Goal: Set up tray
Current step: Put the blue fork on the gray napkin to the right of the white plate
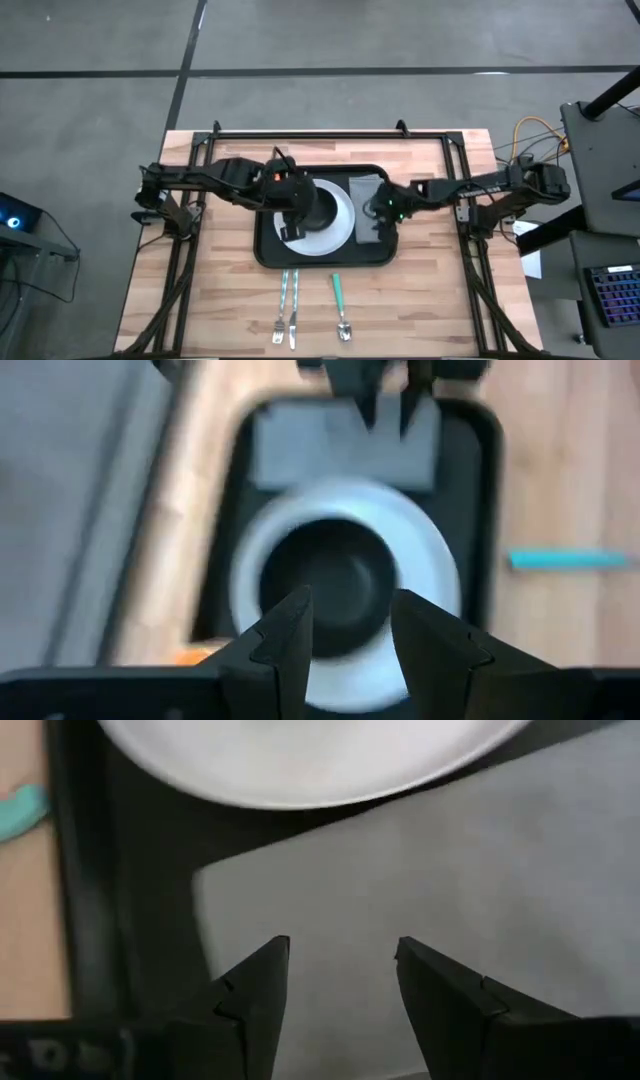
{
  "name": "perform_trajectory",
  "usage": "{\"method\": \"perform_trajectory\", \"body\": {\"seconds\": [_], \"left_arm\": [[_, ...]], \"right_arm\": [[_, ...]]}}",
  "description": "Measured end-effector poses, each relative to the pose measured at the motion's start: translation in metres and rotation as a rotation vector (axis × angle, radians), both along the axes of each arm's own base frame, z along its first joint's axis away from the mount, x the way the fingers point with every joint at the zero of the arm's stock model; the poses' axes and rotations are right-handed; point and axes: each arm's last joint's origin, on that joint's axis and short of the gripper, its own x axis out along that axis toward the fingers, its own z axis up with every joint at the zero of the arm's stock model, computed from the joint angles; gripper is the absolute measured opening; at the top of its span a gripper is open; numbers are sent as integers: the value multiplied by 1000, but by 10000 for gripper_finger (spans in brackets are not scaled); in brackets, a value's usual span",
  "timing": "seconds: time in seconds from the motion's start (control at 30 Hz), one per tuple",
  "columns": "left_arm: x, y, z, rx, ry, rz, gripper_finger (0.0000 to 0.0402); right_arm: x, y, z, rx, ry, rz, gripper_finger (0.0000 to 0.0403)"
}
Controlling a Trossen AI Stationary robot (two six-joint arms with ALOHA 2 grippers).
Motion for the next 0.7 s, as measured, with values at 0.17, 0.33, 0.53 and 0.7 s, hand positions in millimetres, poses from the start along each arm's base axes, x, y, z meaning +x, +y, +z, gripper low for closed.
{"method": "perform_trajectory", "body": {"seconds": [0.17,0.33,0.53,0.7], "left_arm": [[0,-10,-27,-309,172,-122,118],[-4,-17,-50,-317,262,-55,118],[-28,-23,-65,-229,226,126,118],[-51,-31,-73,-212,46,195,118]], "right_arm": [[-1,34,4,11,-10,80,176],[-4,53,14,30,-33,126,176],[-14,59,26,49,-48,136,176],[-19,59,34,38,-81,160,176]]}}
